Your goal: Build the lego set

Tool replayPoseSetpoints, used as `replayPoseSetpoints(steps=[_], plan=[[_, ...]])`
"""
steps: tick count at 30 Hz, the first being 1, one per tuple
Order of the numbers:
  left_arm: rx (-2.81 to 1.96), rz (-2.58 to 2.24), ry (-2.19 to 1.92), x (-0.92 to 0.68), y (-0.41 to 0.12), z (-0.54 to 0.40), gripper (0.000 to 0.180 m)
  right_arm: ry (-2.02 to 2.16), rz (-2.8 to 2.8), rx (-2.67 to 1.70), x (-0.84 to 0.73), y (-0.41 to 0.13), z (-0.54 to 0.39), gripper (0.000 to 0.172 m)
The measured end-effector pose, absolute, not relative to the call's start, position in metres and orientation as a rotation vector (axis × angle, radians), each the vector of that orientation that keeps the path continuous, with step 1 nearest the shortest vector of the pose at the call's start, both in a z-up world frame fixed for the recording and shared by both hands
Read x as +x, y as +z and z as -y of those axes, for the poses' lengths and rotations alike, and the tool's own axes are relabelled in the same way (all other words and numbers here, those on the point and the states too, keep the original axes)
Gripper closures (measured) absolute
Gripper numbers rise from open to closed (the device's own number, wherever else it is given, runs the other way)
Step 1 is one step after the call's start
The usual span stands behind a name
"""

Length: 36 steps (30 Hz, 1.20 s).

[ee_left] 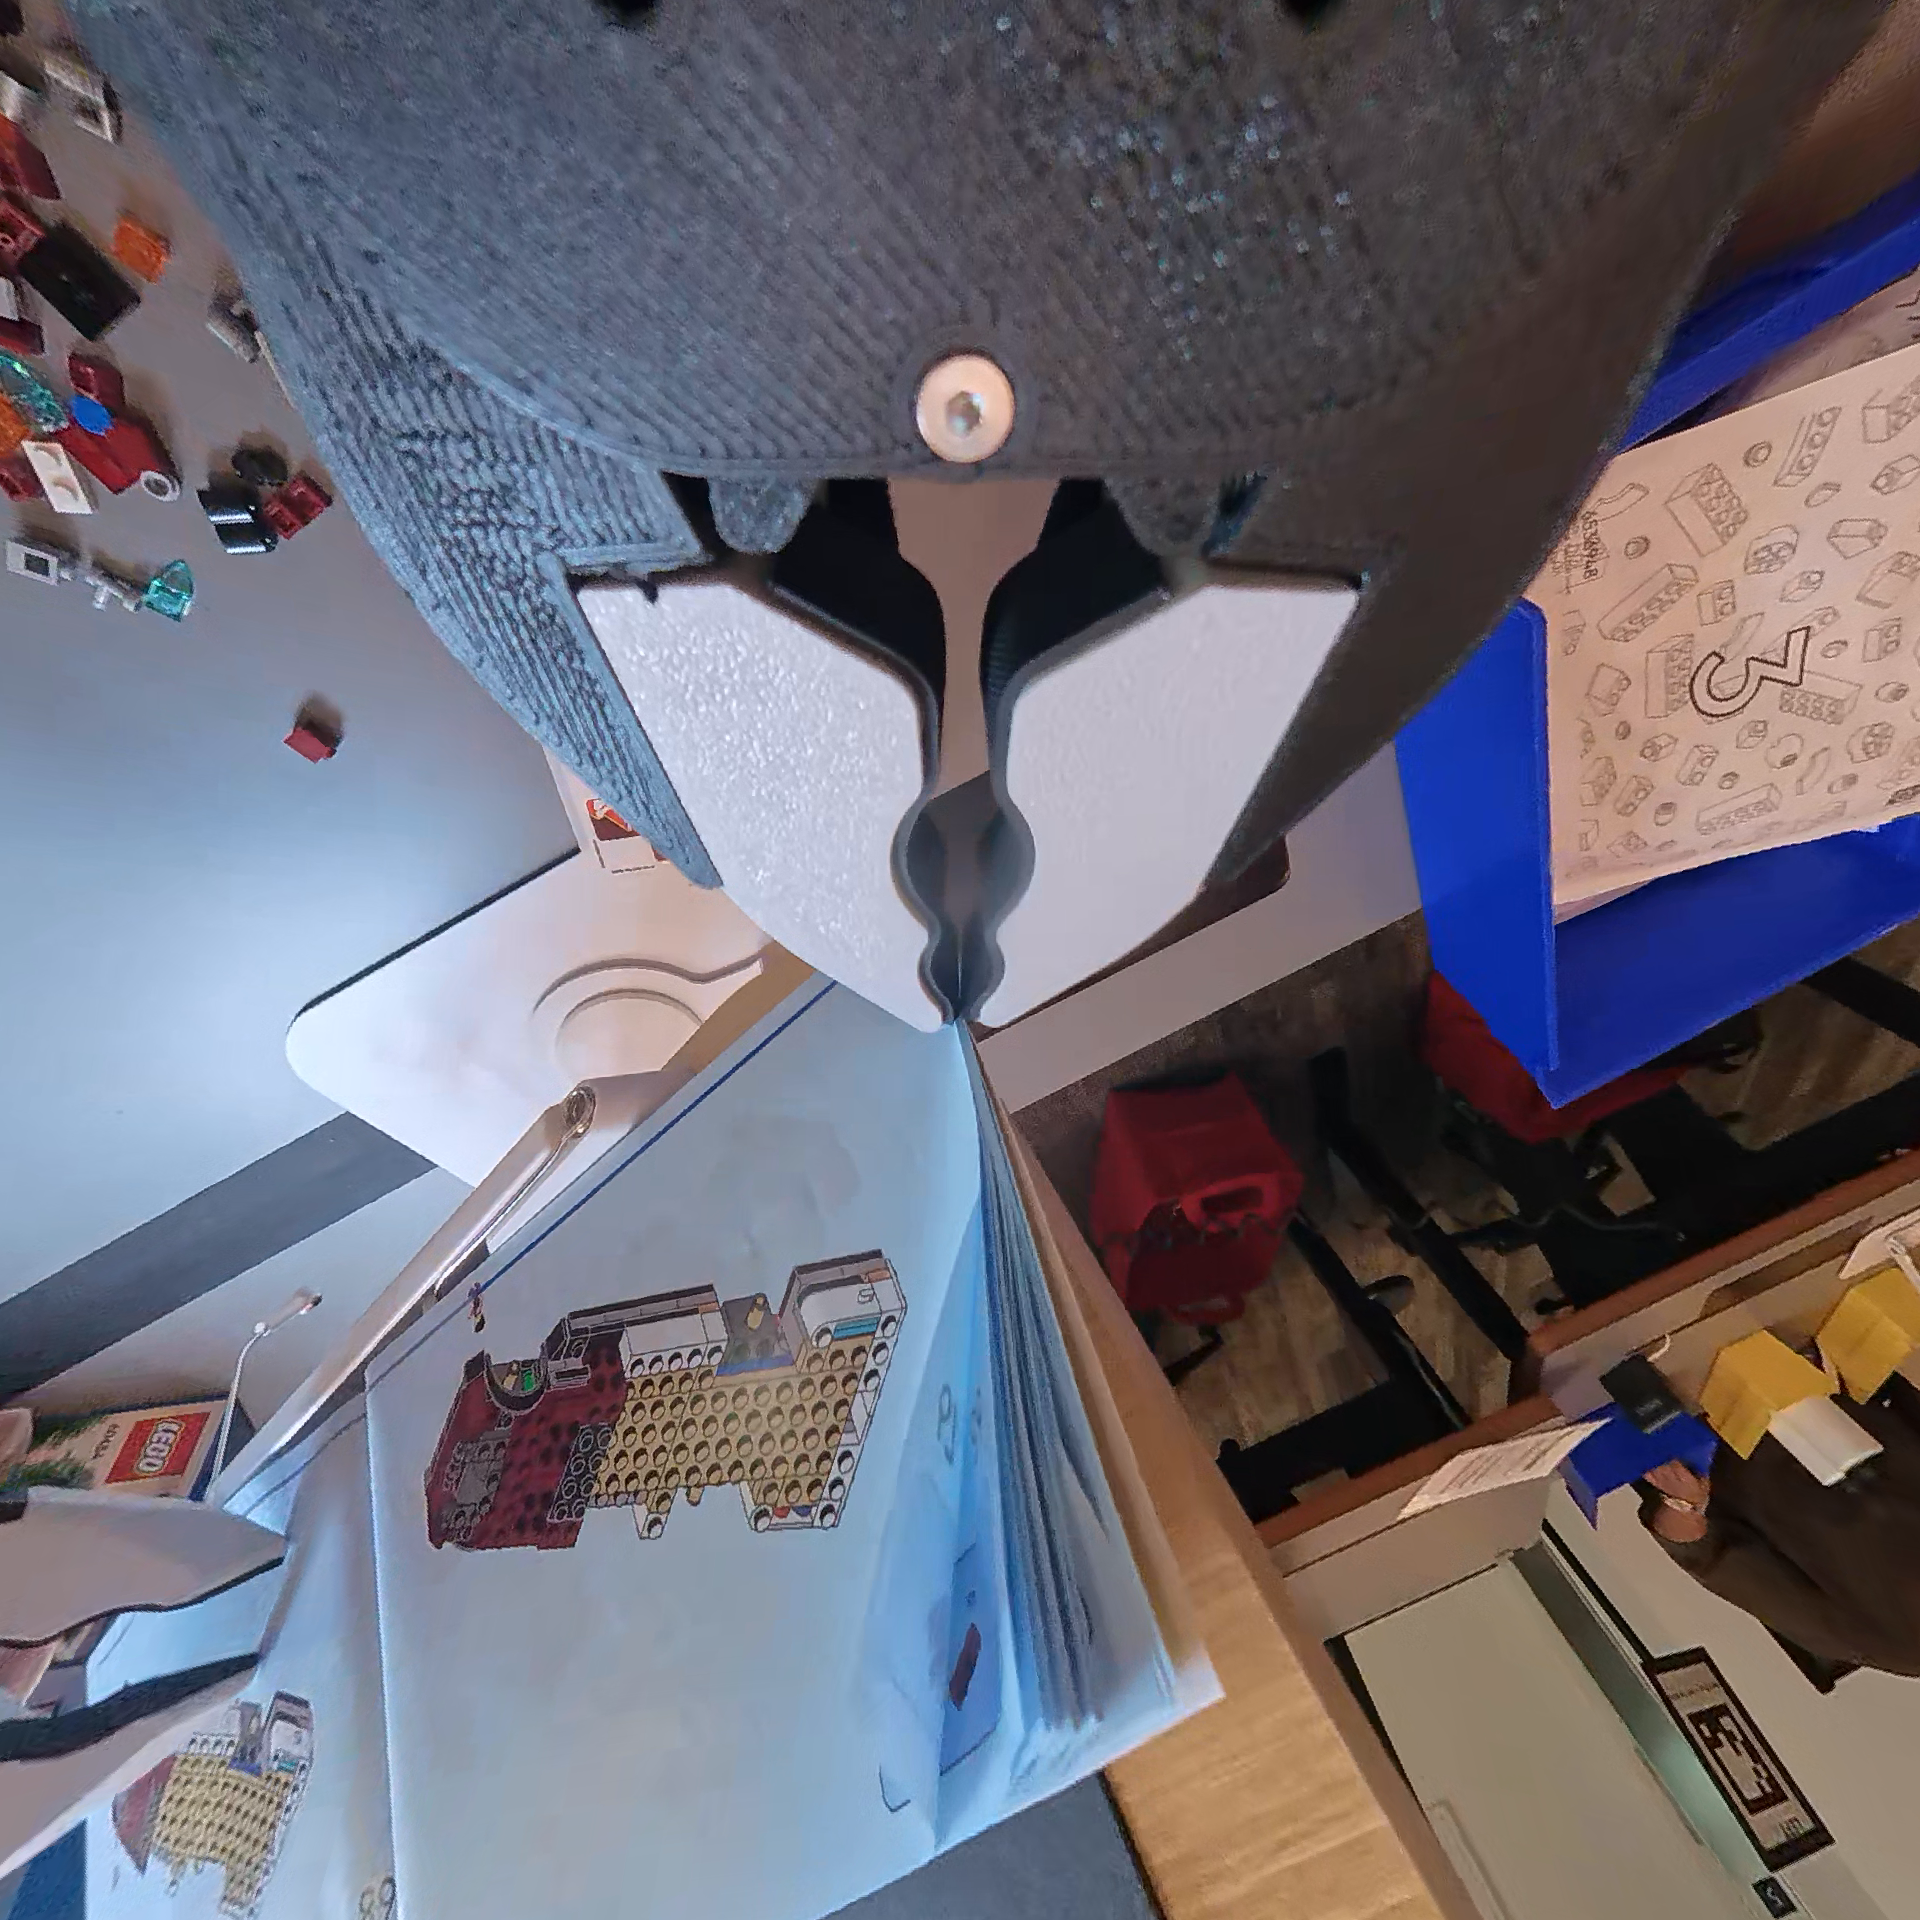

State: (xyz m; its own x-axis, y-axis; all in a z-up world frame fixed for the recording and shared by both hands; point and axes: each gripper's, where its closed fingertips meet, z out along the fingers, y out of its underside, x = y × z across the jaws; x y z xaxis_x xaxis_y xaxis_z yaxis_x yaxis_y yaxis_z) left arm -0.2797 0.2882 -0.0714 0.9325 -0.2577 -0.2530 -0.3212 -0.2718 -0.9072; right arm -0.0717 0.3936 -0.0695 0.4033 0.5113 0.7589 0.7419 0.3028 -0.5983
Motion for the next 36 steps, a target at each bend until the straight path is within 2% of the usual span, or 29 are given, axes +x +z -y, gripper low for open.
replayPoseSetpoints(steps=[6, 11, 13, 17, 22, 26, 28, 30, 31, 34, 36], plan=[[-1.822, -0.389, 0.057, -0.28, -0.065, -0.29, 0.179, -0.334, 1.179, -1.342, -0.071, -0.043, -0.423, 0.15], [-1.775, -0.447, 0.14, -0.278, -0.072, -0.286, 0.18, -0.297, 1.145, -1.278, -0.073, -0.055, -0.418, 0.17], [-1.768, -0.451, 0.142, -0.279, -0.071, -0.284, 0.18, -0.268, 1.133, -1.26, -0.072, -0.058, -0.415, 0.17], [-1.783, -0.433, 0.11, -0.281, -0.073, -0.287, 0.18, -0.035, 1.03, -1.367, -0.055, -0.05, -0.423, 0.14], [-1.786, -0.393, 0.085, -0.282, -0.073, -0.29, 0.179, 0.231, 0.852, -1.516, -0.02, -0.04, -0.452, 0.093], [-1.787, -0.374, 0.079, -0.284, -0.074, -0.293, 0.178, 0.442, 0.773, -1.593, 0.007, -0.034, -0.482, 0.071], [-1.795, -0.364, 0.074, -0.284, -0.074, -0.294, 0.177, 0.618, 0.812, -1.639, 0.007, -0.039, -0.493, 0.067], [-1.802, -0.358, 0.069, -0.283, -0.075, -0.296, 0.177, 0.857, 0.91, -1.673, -0.007, -0.048, -0.494, 0.069], [-1.802, -0.358, 0.07, -0.283, -0.075, -0.297, 0.176, 0.977, 0.961, -1.666, -0.015, -0.05, -0.489, 0.076], [-1.805, -0.355, 0.077, -0.285, -0.075, -0.298, 0.176, 1.224, 1.056, -1.577, -0.028, -0.047, -0.47, 0.124], [-1.808, -0.365, 0.07, -0.286, -0.074, -0.298, 0.176, 1.256, 1.047, -1.549, -0.025, -0.046, -0.464, 0.13]])
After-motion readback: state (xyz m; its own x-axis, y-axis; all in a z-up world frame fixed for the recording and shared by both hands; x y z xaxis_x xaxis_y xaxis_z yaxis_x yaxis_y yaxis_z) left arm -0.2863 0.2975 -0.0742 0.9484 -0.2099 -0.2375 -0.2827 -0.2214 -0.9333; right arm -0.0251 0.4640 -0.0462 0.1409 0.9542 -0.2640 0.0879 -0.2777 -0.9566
